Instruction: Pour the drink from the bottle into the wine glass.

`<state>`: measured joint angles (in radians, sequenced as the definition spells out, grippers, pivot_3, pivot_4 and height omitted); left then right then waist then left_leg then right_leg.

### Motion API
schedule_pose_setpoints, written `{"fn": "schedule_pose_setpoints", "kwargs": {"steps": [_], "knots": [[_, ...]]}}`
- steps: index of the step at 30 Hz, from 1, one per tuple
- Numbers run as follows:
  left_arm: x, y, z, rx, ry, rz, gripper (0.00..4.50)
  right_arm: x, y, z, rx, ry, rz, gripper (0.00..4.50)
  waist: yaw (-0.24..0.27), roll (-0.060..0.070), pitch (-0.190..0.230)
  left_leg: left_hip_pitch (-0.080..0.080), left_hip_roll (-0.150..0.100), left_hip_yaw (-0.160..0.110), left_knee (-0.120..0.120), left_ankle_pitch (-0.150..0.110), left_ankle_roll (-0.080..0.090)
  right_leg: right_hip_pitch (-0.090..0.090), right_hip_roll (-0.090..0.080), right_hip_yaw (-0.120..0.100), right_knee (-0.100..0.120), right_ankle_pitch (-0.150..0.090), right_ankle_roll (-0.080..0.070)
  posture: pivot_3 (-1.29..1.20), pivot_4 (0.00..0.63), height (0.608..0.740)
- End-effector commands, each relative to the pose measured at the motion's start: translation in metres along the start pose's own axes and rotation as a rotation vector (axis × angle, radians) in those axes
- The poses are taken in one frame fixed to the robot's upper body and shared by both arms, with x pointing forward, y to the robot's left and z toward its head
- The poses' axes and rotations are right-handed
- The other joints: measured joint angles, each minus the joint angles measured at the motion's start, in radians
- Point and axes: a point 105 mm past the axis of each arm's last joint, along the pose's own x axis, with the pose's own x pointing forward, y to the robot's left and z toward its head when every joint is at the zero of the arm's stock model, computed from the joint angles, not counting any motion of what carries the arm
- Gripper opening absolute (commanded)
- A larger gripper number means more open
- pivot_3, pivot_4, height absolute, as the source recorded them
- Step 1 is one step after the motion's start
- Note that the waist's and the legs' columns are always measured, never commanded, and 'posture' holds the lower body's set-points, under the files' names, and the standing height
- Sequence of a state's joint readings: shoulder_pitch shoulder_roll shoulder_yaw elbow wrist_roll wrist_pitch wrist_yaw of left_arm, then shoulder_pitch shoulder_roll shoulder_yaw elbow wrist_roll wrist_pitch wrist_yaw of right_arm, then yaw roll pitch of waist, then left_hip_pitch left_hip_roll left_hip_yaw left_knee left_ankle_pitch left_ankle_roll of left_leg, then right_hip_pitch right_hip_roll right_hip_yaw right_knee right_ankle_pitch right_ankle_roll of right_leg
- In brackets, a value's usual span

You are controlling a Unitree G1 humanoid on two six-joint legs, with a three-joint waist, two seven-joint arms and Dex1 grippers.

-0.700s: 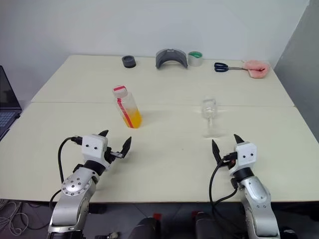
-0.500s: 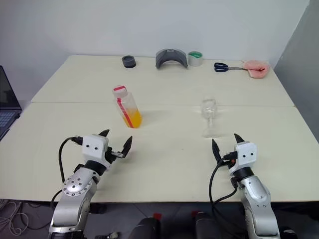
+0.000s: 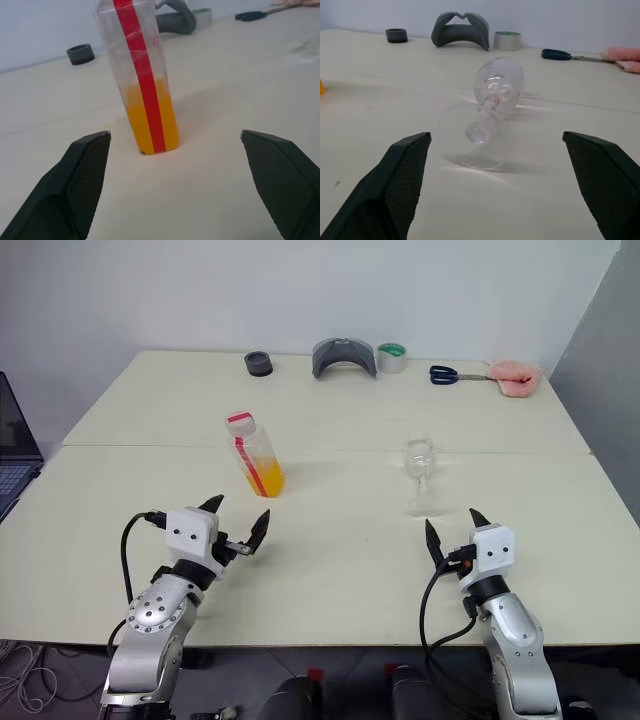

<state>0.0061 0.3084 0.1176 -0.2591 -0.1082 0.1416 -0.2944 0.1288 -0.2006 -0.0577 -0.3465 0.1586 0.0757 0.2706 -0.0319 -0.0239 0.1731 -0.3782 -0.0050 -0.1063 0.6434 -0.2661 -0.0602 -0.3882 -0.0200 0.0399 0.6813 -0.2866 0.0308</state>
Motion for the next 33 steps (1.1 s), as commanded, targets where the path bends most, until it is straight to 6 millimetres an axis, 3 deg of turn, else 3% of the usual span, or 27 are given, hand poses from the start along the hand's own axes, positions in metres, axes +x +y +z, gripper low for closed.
{"fn": "schedule_pose_setpoints", "kwargs": {"steps": [1, 9, 15, 24, 33], "knots": [[0.0, 0.004, 0.011, -0.005, -0.048, 0.015, 4.47, 0.0, -0.002, 0.012, -0.014, -0.042, 0.004, 4.5, 0.0, 0.0, 0.0, 0.0, 0.0, 0.0, 0.0, 0.0, 0.0, 0.0, 0.0, 0.0, 0.0, 0.0, 0.0, 0.0, 0.15, 0.74], [0.006, 0.01, 0.006, -0.019, -0.019, 0.055, 4.47, 0.003, 0.007, 0.018, -0.036, -0.058, 0.105, 4.5, 0.0, 0.0, 0.0, 0.0, 0.0, 0.0, 0.0, 0.0, 0.0, 0.0, 0.0, 0.0, 0.0, 0.0, 0.0, 0.0, 0.15, 0.74], [0.018, 0.011, 0.009, -0.031, -0.018, 0.04, 4.47, 0.011, 0.02, 0.039, -0.018, -0.077, 0.279, 4.5, 0.0, 0.0, 0.0, 0.0, 0.0, 0.0, 0.0, 0.0, 0.0, 0.0, 0.0, 0.0, 0.0, 0.0, 0.0, 0.0, 0.15, 0.74], [0.033, 0.013, 0.009, -0.052, -0.014, 0.029, 4.47, 0.007, 0.06, 0.068, 0.027, -0.043, 0.608, 4.5, 0.0, 0.0, 0.0, -0.001, 0.0, -0.001, 0.0, 0.0, 0.0, 0.0, 0.0, -0.001, 0.0, 0.0, 0.0, 0.0, 0.15, 0.74], [0.052, 0.02, 0.015, -0.079, -0.029, 0.011, 4.47, 0.013, 0.06, 0.077, -0.012, -0.064, 0.66, 4.5, 0.001, 0.0, 0.0, -0.001, -0.001, -0.001, 0.001, 0.0, 0.0, 0.0, 0.0, -0.002, 0.0, 0.0, 0.0, 0.0, 0.15, 0.74]]}}
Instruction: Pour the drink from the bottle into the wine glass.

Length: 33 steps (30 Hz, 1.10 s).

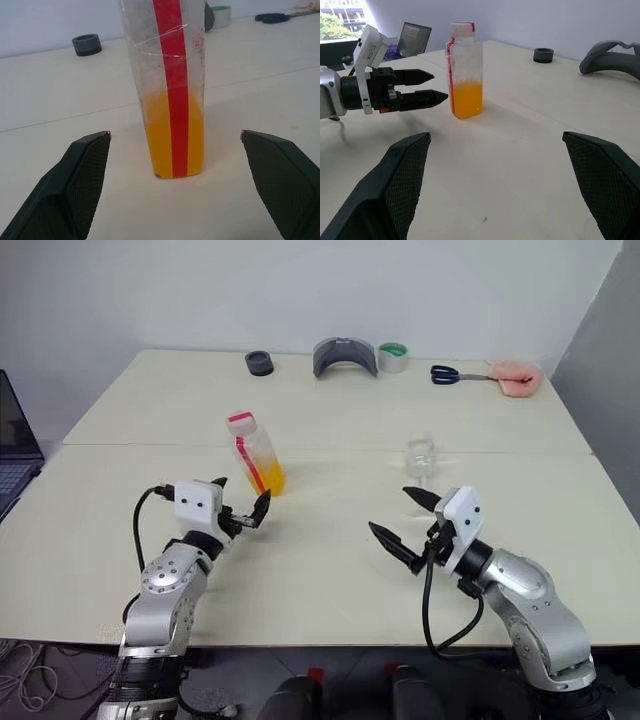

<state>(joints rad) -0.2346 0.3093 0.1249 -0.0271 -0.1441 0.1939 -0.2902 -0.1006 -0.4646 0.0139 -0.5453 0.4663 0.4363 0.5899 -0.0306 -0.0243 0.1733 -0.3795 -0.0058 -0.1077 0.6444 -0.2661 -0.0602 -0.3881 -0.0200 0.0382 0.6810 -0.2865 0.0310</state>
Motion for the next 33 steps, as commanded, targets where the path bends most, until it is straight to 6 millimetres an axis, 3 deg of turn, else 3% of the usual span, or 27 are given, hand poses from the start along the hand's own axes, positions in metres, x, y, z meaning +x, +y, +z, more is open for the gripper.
{"fn": "schedule_pose_setpoints", "kwargs": {"steps": [1, 9, 22, 33], "knots": [[0.009, 0.007, 0.016, -0.016, -0.052, -0.001, 4.47, 0.002, 0.005, 0.015, -0.042, -0.042, 0.061, 4.5, 0.0, 0.0, 0.0, 0.0, 0.0, 0.0, 0.0, 0.0, 0.0, 0.0, 0.0, 0.0, 0.0, 0.0, 0.0, 0.0, 0.15, 0.74], [0.024, 0.01, 0.023, -0.04, -0.054, -0.026, 4.47, 0.002, 0.012, 0.02, -0.052, -0.037, 0.175, 4.5, -0.001, 0.0, 0.0, 0.0, 0.0, 0.0, 0.0, 0.0, 0.0, 0.0, 0.0, 0.0, 0.0, 0.0, 0.0, 0.0, 0.15, 0.74], [0.055, 0.01, 0.042, 0.013, -0.087, -0.024, 4.47, 0.007, 0.003, 0.029, -0.072, -0.049, 0.161, 4.5, -0.001, 0.0, 0.0, 0.0, 0.0, 0.0, 0.0, 0.0, 0.0, 0.0, 0.0, -0.001, 0.0, 0.0, 0.0, 0.0, 0.15, 0.74], [0.067, 0.002, 0.058, 0.046, -0.096, -0.024, 4.47, 0.01, 0.005, 0.039, -0.059, -0.058, 0.181, 4.5, -0.001, -0.001, 0.0, -0.001, 0.0, 0.0, 0.0, 0.0, 0.0, -0.001, 0.0, 0.0, 0.0, 0.0, 0.0, 0.0, 0.15, 0.74]]}}
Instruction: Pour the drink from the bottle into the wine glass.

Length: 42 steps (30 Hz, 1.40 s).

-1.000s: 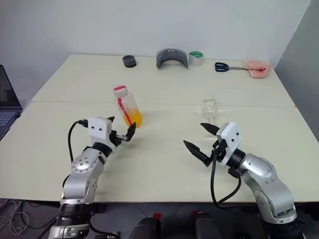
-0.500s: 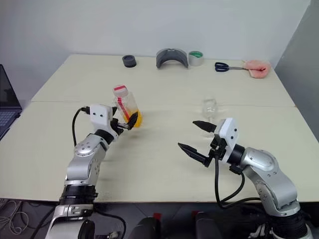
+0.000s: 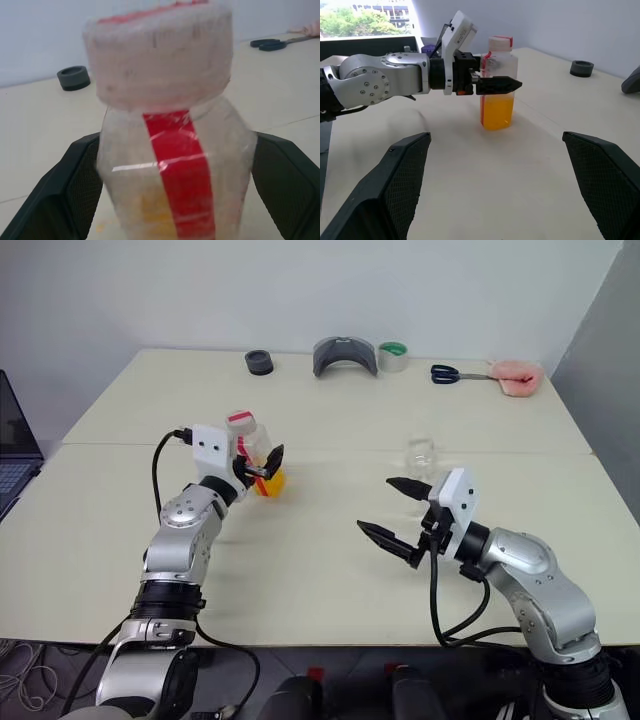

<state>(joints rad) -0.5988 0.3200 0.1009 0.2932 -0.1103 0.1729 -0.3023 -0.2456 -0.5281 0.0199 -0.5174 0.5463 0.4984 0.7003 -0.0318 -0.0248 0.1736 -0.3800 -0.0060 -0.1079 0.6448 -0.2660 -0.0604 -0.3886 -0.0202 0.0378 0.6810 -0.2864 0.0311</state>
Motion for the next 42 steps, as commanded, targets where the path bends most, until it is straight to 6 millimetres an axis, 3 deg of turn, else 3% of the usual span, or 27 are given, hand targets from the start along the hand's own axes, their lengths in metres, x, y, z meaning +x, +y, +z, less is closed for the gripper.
{"fn": "schedule_pose_setpoints", "kwargs": {"steps": [1, 24, 28, 33, 42], "knots": [[0.003, 0.0, 0.016, 0.022, -0.042, 0.01, 4.47, -0.001, 0.001, 0.017, -0.023, -0.047, 0.005, 4.5, 0.0, 0.0, 0.0, 0.0, 0.0, 0.0, 0.0, 0.0, 0.0, 0.0, 0.0, 0.0, 0.0, 0.0, 0.0, 0.0, 0.15, 0.74], [0.002, 0.001, 0.03, 0.014, -0.067, 0.045, 4.47, 0.001, -0.007, 0.027, 0.02, -0.069, -0.016, 4.5, 0.0, 0.0, 0.0, 0.0, 0.0, 0.0, 0.0, 0.0, 0.0, 0.0, 0.0, 0.0, 0.0, 0.0, 0.0, 0.0, 0.15, 0.74], [0.001, 0.005, 0.026, 0.001, -0.055, 0.07, 3.61, 0.002, -0.008, 0.027, 0.018, -0.066, -0.016, 4.5, 0.0, 0.0, 0.0, 0.0, 0.0, 0.0, 0.0, 0.0, 0.0, 0.0, 0.0, 0.0, 0.0, 0.0, 0.0, 0.0, 0.15, 0.74], [-0.002, 0.007, 0.022, -0.016, -0.043, 0.083, 2.1, 0.001, -0.008, 0.027, 0.016, -0.062, -0.015, 4.5, 0.0, 0.0, 0.0, 0.0, 0.0, 0.0, 0.0, 0.0, 0.0, 0.0, 0.0, 0.0, 0.0, 0.0, 0.0, 0.0, 0.15, 0.74], [-0.005, 0.006, 0.02, -0.047, -0.043, 0.075, 1.94, 0.002, -0.008, 0.025, 0.015, -0.063, -0.014, 4.5, 0.0, 0.0, 0.0, 0.0, 0.0, 0.0, 0.0, 0.0, 0.0, 0.0, 0.0, 0.0, 0.0, 0.0, 0.0, 0.0, 0.15, 0.74]]}}
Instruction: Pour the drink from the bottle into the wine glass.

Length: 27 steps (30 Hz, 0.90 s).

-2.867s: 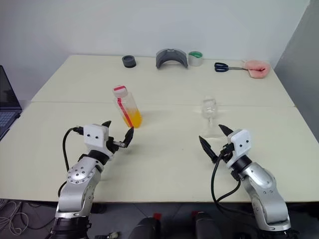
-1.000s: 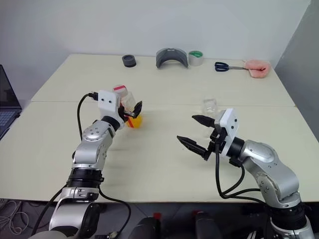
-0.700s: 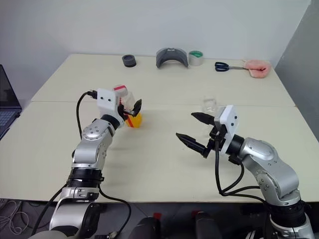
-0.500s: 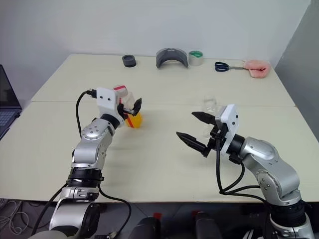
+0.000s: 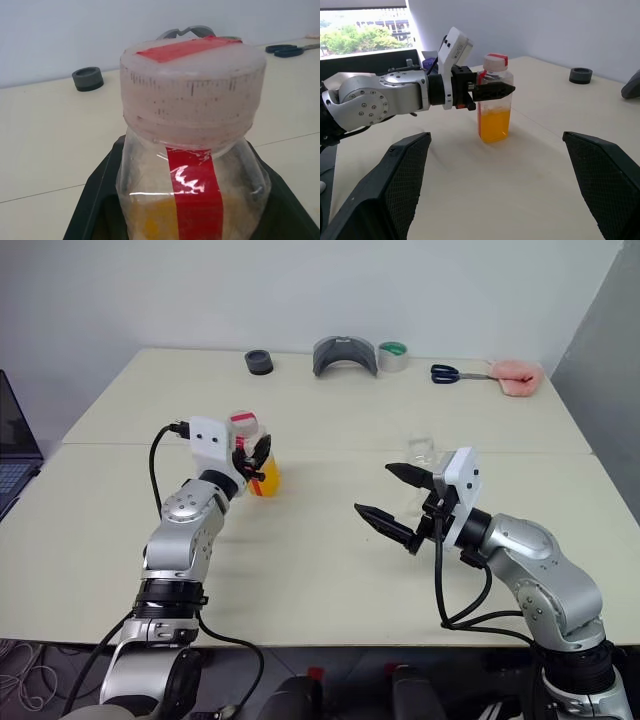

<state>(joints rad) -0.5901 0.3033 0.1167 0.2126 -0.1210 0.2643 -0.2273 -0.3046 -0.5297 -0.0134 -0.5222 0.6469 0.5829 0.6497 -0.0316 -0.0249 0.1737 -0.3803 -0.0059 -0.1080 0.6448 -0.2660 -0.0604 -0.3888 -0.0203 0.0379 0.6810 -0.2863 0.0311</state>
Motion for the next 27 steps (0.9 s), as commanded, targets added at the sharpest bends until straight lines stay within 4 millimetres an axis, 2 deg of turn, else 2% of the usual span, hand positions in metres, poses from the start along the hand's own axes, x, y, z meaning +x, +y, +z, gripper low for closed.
{"fn": "schedule_pose_setpoints", "kwargs": {"steps": [1, 16, 20, 27], "knots": [[-0.003, 0.0, 0.014, -0.019, -0.059, -0.006, 1.94, -0.001, -0.001, 0.011, -0.042, -0.032, -0.003, 4.5, 0.0, 0.0, 0.0, 0.0, 0.0, 0.0, 0.0, 0.0, 0.0, 0.0, 0.0, 0.0, 0.0, 0.0, 0.0, 0.0, 0.15, 0.74], [-0.017, -0.046, 0.039, -0.072, -0.174, -0.359, 1.94, -0.003, 0.0, 0.02, -0.064, -0.06, -0.037, 4.5, 0.001, 0.0, 0.0, 0.0, 0.0, 0.0, 0.0, 0.0, 0.0, 0.0, 0.0, 0.0, 0.0, 0.0, 0.0, 0.0, 0.15, 0.74], [-0.021, -0.076, 0.036, -0.058, -0.139, -0.548, 1.94, -0.007, -0.005, 0.024, -0.103, -0.036, -0.104, 4.5, 0.001, 0.0, 0.0, 0.0, 0.0, 0.0, 0.0, 0.0, 0.0, 0.0, 0.0, 0.0, 0.0, 0.0, 0.0, 0.0, 0.15, 0.74], [-0.029, -0.117, 0.043, -0.067, -0.14, -0.844, 1.94, -0.014, 0.006, 0.029, -0.098, -0.007, -0.139, 4.5, -0.001, 0.0, 0.0, -0.001, 0.0, 0.0, 0.0, 0.0, 0.0, 0.0, 0.0, 0.0, 0.0, 0.0, 0.0, 0.0, 0.15, 0.74]]}}
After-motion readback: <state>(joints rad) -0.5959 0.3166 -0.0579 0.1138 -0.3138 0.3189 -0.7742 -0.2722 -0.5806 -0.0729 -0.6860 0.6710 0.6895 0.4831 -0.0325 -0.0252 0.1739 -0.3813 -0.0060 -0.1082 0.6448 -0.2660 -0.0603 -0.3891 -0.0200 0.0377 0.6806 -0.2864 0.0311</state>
